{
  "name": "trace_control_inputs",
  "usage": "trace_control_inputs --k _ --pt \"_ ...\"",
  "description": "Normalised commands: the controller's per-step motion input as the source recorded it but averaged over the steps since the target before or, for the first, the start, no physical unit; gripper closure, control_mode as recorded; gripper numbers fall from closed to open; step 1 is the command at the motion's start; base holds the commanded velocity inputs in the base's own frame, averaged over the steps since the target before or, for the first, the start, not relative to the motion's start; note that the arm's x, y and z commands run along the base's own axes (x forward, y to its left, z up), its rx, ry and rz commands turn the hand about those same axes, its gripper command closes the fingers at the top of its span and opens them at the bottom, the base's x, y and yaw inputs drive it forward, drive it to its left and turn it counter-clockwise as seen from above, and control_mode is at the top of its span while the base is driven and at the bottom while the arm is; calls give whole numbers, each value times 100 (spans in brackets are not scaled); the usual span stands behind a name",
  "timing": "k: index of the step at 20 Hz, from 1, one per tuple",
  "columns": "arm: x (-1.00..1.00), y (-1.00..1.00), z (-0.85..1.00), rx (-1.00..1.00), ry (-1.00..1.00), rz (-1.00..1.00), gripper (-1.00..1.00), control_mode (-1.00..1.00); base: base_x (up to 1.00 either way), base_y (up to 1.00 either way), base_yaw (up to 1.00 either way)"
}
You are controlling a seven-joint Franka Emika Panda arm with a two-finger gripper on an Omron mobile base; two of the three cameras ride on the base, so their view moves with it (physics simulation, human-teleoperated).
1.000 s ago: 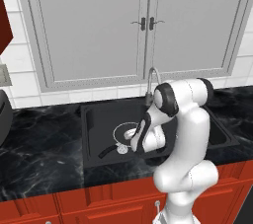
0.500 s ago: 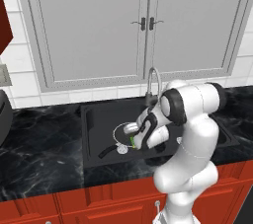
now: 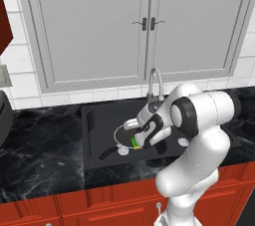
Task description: Pick the pan and sponge and place them into the sink. Then turn on the water.
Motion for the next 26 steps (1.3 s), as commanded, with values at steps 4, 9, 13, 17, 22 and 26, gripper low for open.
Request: trace_control_inputs --k 4,9,13,17,22,26 --pt "-9 -2 32 0 -1 0 -100 -100 0 0 0" --pt "-13 -4 20 0 -2 0 -100 -100 0 0 0" --pt "-22 -8 3 0 -4 0 -100 -100 0 0 0" --pt "-32 -10 0 0 -5 1 -100 -100 0 0 0" --pt "-31 -20 1 0 -7 2 -100 -100 0 0 0" --pt "-20 -33 18 1 -8 1 -100 -100 0 0 0"
